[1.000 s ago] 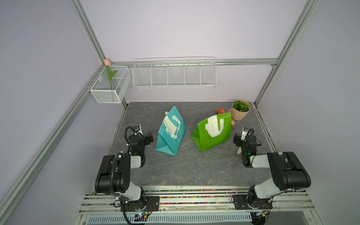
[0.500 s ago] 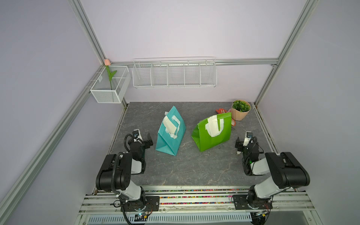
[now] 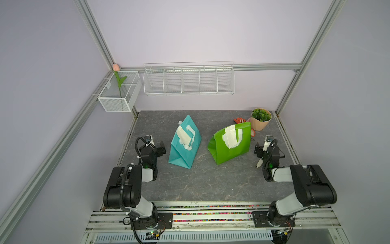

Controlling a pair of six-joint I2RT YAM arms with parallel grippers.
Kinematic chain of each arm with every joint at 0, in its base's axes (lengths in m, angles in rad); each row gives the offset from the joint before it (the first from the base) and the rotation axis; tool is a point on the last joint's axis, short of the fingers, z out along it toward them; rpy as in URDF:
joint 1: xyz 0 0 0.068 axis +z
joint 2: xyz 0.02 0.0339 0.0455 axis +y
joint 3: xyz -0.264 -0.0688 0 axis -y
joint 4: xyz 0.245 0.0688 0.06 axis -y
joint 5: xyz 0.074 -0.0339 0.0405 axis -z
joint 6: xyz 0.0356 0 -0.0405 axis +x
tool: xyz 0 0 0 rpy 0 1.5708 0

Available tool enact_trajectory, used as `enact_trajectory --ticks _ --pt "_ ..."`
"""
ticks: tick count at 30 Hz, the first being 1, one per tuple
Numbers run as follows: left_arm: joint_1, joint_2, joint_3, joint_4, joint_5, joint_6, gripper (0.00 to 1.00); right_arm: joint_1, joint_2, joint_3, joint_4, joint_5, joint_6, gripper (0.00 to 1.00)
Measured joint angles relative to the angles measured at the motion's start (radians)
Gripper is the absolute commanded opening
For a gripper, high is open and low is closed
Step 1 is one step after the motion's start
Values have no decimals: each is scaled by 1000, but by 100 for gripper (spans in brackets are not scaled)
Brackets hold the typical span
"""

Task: Staple the receipts to the bags
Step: Reset both arms

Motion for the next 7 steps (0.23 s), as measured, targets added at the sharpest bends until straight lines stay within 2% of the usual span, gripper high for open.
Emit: enact_trajectory --ticks 7 --pt "0 0 0 -5 0 0 99 3 0 0 -6 1 0 89"
